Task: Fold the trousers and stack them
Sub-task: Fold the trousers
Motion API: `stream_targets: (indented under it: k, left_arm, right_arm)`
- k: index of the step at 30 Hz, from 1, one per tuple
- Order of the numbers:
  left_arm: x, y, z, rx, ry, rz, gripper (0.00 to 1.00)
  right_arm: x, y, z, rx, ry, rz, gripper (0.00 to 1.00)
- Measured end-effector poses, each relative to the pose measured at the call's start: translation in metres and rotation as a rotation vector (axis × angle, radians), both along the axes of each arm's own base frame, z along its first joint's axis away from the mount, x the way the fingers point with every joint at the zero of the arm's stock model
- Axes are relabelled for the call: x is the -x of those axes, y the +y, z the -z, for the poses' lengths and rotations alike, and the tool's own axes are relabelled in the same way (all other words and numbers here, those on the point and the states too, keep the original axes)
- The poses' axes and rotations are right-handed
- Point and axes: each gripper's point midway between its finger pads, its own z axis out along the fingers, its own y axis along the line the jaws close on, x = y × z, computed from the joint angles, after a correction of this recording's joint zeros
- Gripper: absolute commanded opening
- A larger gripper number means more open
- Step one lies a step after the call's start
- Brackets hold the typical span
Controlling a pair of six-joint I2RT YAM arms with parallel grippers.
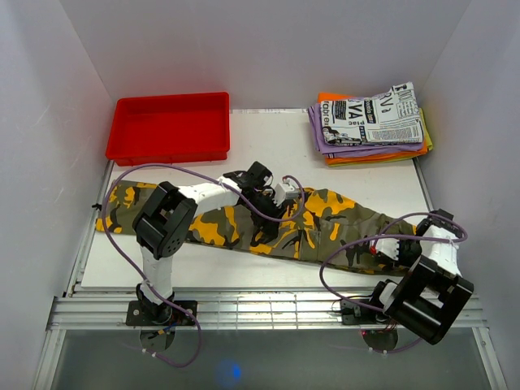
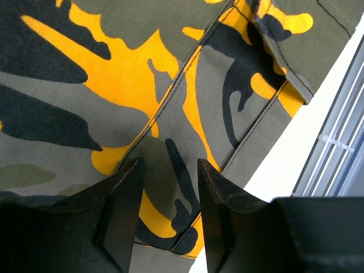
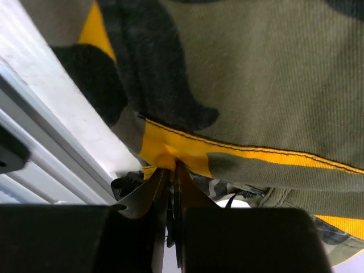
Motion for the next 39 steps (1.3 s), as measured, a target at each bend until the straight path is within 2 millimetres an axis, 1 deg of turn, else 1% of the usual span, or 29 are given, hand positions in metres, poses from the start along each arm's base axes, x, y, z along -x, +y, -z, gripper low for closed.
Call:
stream_targets:
  k: [3, 5, 7, 9, 10, 12, 13, 15, 17, 18, 19, 22, 24, 25, 27, 29, 30, 32, 35, 36, 37, 38, 39]
  left_arm:
    - [-0.002, 0.000, -0.004, 0.007, 0.008, -0.012, 0.56]
    - [-0.007, 0.004, -0.010, 0.004, 0.013, -0.035, 0.56]
    - [-0.019, 0.010, -0.022, 0.005, 0.015, -0.072, 0.56]
    - [-0.036, 0.022, -0.036, 0.012, 0.009, -0.130, 0.57]
    - [-0.045, 0.032, -0.043, 0.016, 0.005, -0.166, 0.57]
    - [-0.062, 0.062, -0.058, 0.012, -0.004, -0.253, 0.57]
    - [-0.072, 0.080, -0.065, 0.012, -0.019, -0.307, 0.58]
    - [-0.081, 0.113, -0.074, -0.003, -0.036, -0.388, 0.58]
    - [-0.086, 0.155, -0.080, -0.032, -0.049, -0.489, 0.60]
    - [-0.086, 0.173, -0.082, -0.046, -0.052, -0.533, 0.60]
    - [-0.084, 0.190, -0.083, -0.063, -0.050, -0.575, 0.61]
    - [-0.081, 0.239, -0.083, -0.112, -0.041, -0.703, 0.63]
    - [-0.081, 0.267, -0.084, -0.126, -0.028, -0.782, 0.63]
    - [-0.083, 0.284, -0.086, -0.126, -0.027, -0.828, 0.63]
    - [-0.084, 0.322, -0.089, -0.130, -0.023, -0.930, 0.63]
    - [-0.089, 0.359, -0.098, -0.126, -0.025, -1.015, 0.63]
    - [-0.093, 0.376, -0.103, -0.118, -0.030, -1.044, 0.63]
    - [-0.104, 0.402, -0.112, -0.105, -0.040, -1.067, 0.60]
    - [-0.125, 0.440, -0.116, -0.080, -0.052, -1.069, 0.54]
    - [-0.131, 0.451, -0.113, -0.077, -0.055, -1.065, 0.52]
    - [-0.134, 0.461, -0.109, -0.076, -0.048, -1.063, 0.51]
    - [-0.136, 0.469, -0.104, -0.077, -0.039, -1.059, 0.46]
    - [-0.138, 0.478, -0.098, -0.080, -0.034, -1.057, 0.43]
  right_arm:
    - [-0.005, -0.008, 0.003, 0.027, -0.003, 0.008, 0.08]
    - [-0.012, -0.020, 0.004, 0.066, -0.003, 0.027, 0.08]
    - [-0.021, -0.035, 0.004, 0.104, 0.006, 0.058, 0.08]
    - [-0.035, -0.051, 0.002, 0.131, 0.010, 0.096, 0.08]
    - [-0.043, -0.058, 0.001, 0.139, 0.008, 0.118, 0.12]
    - [-0.058, -0.069, -0.001, 0.148, -0.008, 0.155, 0.25]
    - [-0.066, -0.074, -0.003, 0.149, -0.018, 0.173, 0.46]
    - [-0.078, -0.081, -0.011, 0.152, -0.047, 0.197, 0.70]
    - [-0.090, -0.081, -0.025, 0.139, -0.085, 0.208, 0.94]
    - [-0.096, -0.079, -0.033, 0.129, -0.103, 0.211, 0.95]
    - [-0.102, -0.075, -0.041, 0.114, -0.119, 0.204, 0.95]
    - [-0.122, -0.044, -0.071, 0.044, -0.181, 0.165, 0.95]
    - [-0.133, -0.011, -0.089, -0.018, -0.216, 0.126, 0.92]
    - [-0.137, 0.006, -0.095, -0.053, -0.227, 0.114, 0.91]
    - [-0.141, 0.042, -0.101, -0.128, -0.225, 0.082, 0.88]
    - [-0.140, 0.075, -0.098, -0.202, -0.186, 0.080, 0.83]
    - [-0.137, 0.086, -0.094, -0.225, -0.155, 0.092, 0.82]
    - [-0.134, 0.105, -0.082, -0.267, -0.084, 0.132, 0.78]
    - [-0.130, 0.122, -0.064, -0.294, 0.008, 0.212, 0.71]
    - [-0.129, 0.125, -0.061, -0.296, 0.024, 0.238, 0.69]
    - [-0.129, 0.127, -0.057, -0.295, 0.038, 0.261, 0.65]
    - [-0.128, 0.130, -0.053, -0.294, 0.045, 0.281, 0.64]
    - [-0.127, 0.132, -0.050, -0.290, 0.052, 0.303, 0.63]
